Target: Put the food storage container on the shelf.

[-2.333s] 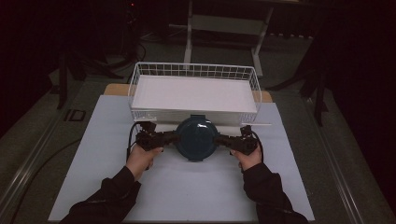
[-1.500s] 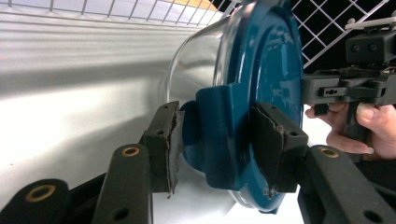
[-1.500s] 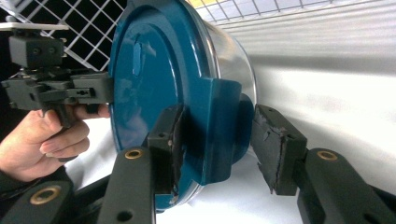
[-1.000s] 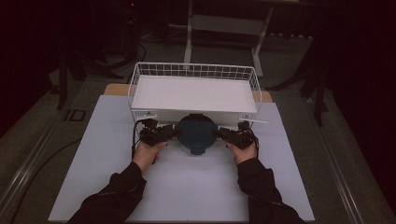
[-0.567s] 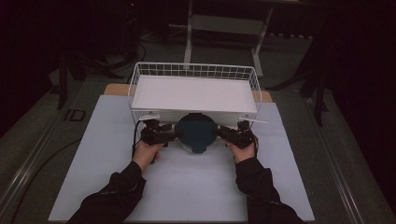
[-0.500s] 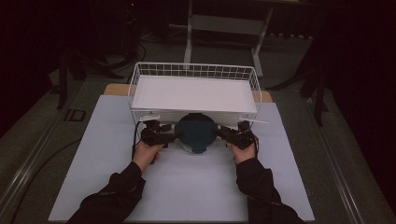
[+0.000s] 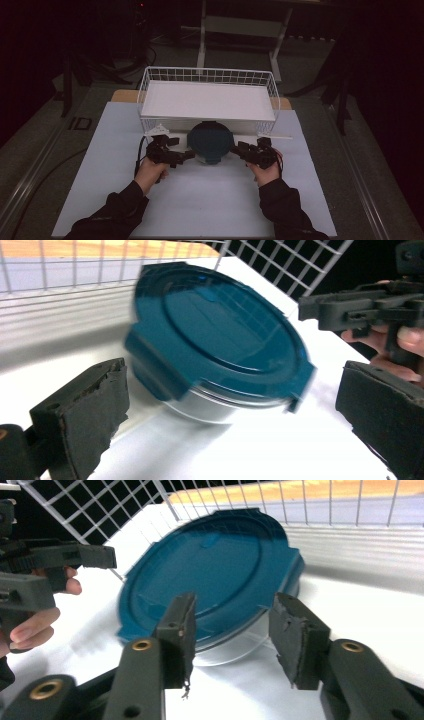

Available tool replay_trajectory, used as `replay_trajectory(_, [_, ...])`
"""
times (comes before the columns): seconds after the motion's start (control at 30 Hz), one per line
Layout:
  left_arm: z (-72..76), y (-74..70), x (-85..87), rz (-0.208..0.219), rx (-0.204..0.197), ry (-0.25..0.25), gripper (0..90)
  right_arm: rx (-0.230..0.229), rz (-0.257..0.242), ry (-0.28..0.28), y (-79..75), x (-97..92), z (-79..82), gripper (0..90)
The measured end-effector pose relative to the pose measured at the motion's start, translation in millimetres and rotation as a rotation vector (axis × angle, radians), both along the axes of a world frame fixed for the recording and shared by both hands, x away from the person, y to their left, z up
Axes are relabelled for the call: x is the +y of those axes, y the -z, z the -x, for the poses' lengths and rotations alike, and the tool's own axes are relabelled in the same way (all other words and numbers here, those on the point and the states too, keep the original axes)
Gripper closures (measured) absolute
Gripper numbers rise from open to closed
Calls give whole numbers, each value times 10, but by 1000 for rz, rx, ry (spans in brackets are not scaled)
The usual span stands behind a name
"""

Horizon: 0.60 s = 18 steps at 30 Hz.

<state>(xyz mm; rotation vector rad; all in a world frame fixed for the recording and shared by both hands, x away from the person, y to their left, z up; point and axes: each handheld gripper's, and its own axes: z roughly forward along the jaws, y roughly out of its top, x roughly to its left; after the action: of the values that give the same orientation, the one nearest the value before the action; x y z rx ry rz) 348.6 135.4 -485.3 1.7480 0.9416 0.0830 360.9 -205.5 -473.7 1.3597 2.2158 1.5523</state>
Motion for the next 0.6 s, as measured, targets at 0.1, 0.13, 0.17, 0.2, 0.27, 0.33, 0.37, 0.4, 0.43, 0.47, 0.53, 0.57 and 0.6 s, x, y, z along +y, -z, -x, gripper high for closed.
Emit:
replay_trajectory(0.1, [109, -63, 16, -9, -24, 8, 10, -17, -8, -20, -56, 23, 96, 564])
replay_trajectory(0.13, [141, -79, 27, -9, -28, 9, 10, -19, -4, -34, -68, 40, 127, 569])
replay_trajectory(0.17, [173, -94, 36, -9, -33, 9, 10, -20, 1, -44, -74, 60, 159, 571])
replay_trajectory(0.2, [201, -107, 47, -15, -39, 12, 10, -20, 4, -53, -77, 79, 190, 595])
replay_trajectory(0.27, [255, -129, 74, -11, -44, 13, 10, -21, 21, -68, -75, 122, 245, 604])
replay_trajectory(0.33, [310, -148, 97, -10, -53, 19, 10, -18, 26, -81, -64, 160, 289, 622])
replay_trajectory(0.37, [341, -156, 103, -13, -60, 20, 10, -21, 32, -83, -55, 179, 310, 632])
replay_trajectory(0.4, [371, -163, 113, -19, -69, 23, 10, -21, 42, -85, -47, 197, 330, 640])
replay_trajectory(0.43, [399, -169, 120, -18, -70, 27, 10, -20, 45, -95, -34, 218, 345, 644])
replay_trajectory(0.47, [430, -176, 128, -23, -75, 29, 10, -20, 53, -98, -21, 236, 359, 659])
replay_trajectory(0.53, [487, -189, 146, -27, -85, 36, 10, -10, 57, -111, 5, 275, 384, 681])
replay_trajectory(0.57, [513, -194, 157, -24, -85, 38, 10, -7, 61, -114, 16, 296, 397, 699])
replay_trajectory(0.6, [543, -198, 162, -20, -93, 37, 10, -4, 62, -121, 27, 316, 406, 725])
